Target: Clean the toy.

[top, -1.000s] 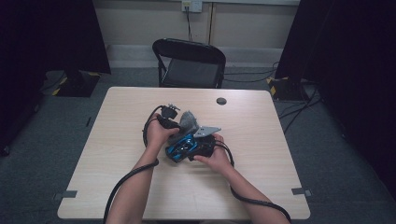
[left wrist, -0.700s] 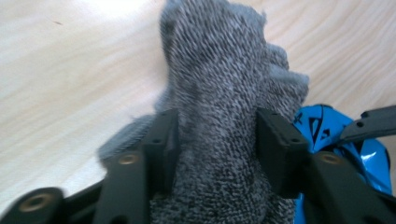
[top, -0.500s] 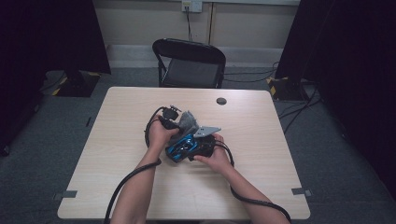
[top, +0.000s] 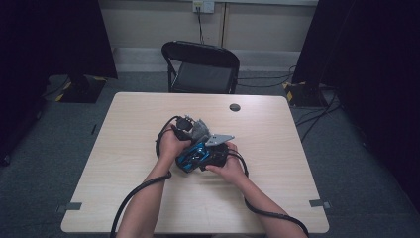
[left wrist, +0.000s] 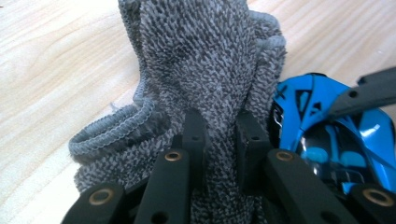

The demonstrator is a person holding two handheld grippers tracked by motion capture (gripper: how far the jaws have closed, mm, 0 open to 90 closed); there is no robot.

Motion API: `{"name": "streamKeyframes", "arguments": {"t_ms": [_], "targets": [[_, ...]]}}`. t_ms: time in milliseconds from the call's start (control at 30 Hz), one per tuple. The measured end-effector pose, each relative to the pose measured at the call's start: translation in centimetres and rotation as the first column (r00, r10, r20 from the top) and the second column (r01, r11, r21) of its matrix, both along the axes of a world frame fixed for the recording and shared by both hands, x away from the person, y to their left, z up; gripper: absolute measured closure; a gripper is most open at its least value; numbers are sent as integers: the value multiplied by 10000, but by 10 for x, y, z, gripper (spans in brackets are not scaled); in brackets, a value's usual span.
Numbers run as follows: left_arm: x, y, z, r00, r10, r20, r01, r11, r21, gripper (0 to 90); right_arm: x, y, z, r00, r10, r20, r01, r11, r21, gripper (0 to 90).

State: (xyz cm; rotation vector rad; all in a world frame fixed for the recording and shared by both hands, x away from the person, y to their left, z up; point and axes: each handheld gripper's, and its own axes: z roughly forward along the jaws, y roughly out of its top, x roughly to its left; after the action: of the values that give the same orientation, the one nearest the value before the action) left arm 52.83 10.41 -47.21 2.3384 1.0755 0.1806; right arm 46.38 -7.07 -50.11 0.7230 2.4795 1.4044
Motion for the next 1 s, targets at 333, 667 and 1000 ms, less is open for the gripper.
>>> {"name": "streamKeyframes", "arguments": {"t_ms": [333,667,1000], "targets": [[-7,9,4,9995,-308,-77,309,9994,161,770,1,-1,0,10000,62,-21,-62,10000,20,153],[-16,24,8,9985,-421,-348,433,9985,340,769,1,-1,0,10000,70,-28,-70,10000,9,153],[-25,35,8,9984,-356,-435,367,9990,243,769,1,-1,0,10000,67,-8,-67,10000,27,153]]}}
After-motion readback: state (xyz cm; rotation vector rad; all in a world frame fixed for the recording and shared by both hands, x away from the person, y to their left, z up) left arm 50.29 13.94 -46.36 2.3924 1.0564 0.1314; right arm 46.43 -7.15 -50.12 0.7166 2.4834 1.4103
